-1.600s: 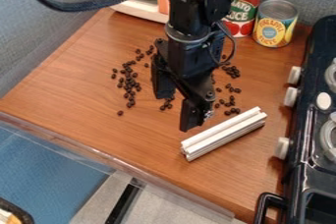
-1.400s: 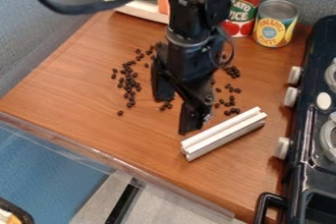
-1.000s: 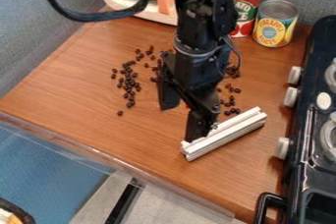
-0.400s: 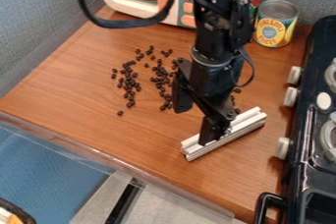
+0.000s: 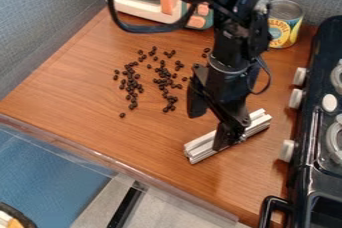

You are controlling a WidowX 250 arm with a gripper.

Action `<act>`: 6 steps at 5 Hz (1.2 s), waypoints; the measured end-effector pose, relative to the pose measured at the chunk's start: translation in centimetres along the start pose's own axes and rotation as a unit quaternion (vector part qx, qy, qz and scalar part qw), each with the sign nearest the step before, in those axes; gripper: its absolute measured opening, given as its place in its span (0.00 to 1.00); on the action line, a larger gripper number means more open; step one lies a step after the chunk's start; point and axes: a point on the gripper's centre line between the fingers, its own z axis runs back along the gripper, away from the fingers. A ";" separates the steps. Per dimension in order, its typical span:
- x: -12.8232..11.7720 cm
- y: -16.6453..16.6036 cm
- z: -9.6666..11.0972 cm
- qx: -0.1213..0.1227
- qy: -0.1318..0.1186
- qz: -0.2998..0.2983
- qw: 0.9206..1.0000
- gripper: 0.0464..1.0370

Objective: Sweep into pile

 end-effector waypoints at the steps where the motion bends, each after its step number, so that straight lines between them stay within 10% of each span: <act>1: 0.3 -0.4 -0.5 0.005 0.005 -0.013 1.000 0.96; 3: 1.0 -0.8 -1.0 0.008 0.005 -0.022 1.000 0.92; 5: 1.0 -0.9 -1.4 0.005 0.010 -0.019 1.000 0.33; 6: 1.3 -0.8 -1.5 0.006 0.011 -0.016 1.000 0.28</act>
